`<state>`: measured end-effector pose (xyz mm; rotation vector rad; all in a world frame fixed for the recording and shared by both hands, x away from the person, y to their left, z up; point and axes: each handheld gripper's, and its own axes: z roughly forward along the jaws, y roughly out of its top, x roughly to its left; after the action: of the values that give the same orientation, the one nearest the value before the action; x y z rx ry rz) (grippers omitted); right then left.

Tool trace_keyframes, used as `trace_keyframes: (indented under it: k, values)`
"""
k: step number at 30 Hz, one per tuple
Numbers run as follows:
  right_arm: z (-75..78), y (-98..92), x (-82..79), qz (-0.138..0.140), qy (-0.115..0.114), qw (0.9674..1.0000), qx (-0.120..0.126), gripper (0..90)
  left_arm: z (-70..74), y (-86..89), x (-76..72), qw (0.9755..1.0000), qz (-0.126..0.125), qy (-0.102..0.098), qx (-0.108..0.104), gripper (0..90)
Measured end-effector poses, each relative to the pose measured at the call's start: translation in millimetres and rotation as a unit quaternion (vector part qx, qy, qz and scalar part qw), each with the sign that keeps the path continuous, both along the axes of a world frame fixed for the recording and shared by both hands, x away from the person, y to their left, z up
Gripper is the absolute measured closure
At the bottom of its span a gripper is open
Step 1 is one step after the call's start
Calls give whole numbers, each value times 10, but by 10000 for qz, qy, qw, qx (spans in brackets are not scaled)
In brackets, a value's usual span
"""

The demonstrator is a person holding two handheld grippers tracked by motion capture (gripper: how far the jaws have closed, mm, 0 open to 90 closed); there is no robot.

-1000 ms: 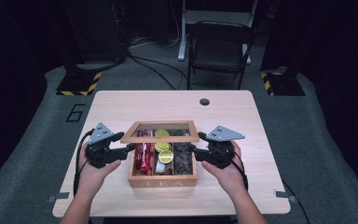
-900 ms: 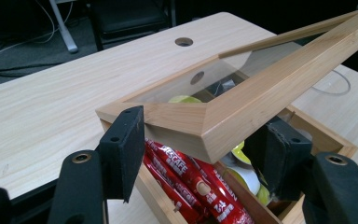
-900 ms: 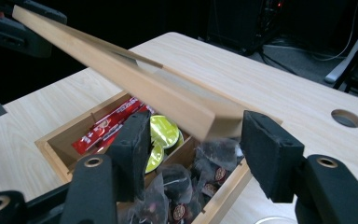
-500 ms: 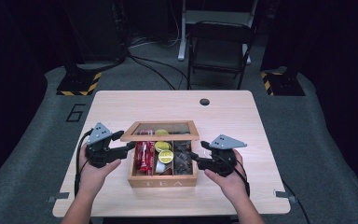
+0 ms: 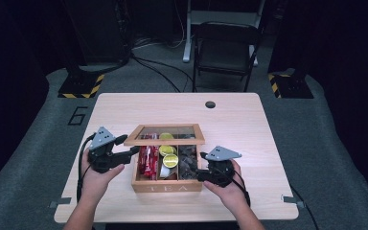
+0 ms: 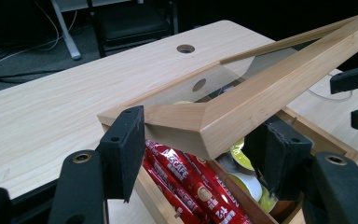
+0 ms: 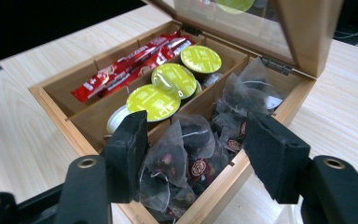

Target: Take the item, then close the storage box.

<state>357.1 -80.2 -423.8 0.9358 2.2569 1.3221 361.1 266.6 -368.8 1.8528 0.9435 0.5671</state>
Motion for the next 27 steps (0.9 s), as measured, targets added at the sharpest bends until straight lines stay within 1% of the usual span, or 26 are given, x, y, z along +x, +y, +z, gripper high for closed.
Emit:
trace_keyframes:
  k: [1, 5, 6, 8, 9, 10, 17, 19, 21, 23, 24, 27]
  values:
    - [-29, 21, 4, 10, -14, 10000, -49, 394, 0, -1, -1, 10000, -5, 2, 15, 391]
    - [-63, 44, 12, 14, -50, 10000, -67, 394, -6, -4, -8, 10000, 6, -5, 8, 392]
    - [-87, 55, 25, 14, -21, 9999, -112, 394, -1, 1, -3, 10000, -12, 5, 17, 391]
    - [-112, 66, 34, 1, 51, 9999, -127, 394, -5, -1, -6, 10000, -5, 0, 15, 391]
    - [-127, 70, 47, 39, 33, 9998, -168, 394, -5, -1, -6, 10000, -5, 0, 15, 391]
    - [-136, 73, 50, 47, 84, 9997, -205, 394, -12, -1, -16, 10000, -22, 3, 55, 392]
    - [-161, 85, 81, 13, 69, 9997, -224, 392, -25, -6, -29, 10000, 11, -12, 38, 392]
    - [-163, 81, 85, 19, 97, 9997, -210, 392, -29, -5, -34, 10000, 11, 6, 38, 392]
    - [-170, 82, 93, -35, 125, 9998, -169, 392, -34, -4, -36, 10000, 11, 17, 17, 392]
    - [-182, 83, 107, -30, 133, 9998, -159, 392, -34, -1, -34, 10000, 9, 31, -11, 392]
    - [-187, 86, 108, -18, 167, 9997, -176, 392, -31, 0, -31, 10000, 13, 27, -13, 392]
    - [-241, 119, 108, 73, 156, 9995, -255, 401, -26, -3, -25, 10000, 46, 6, -44, 392]
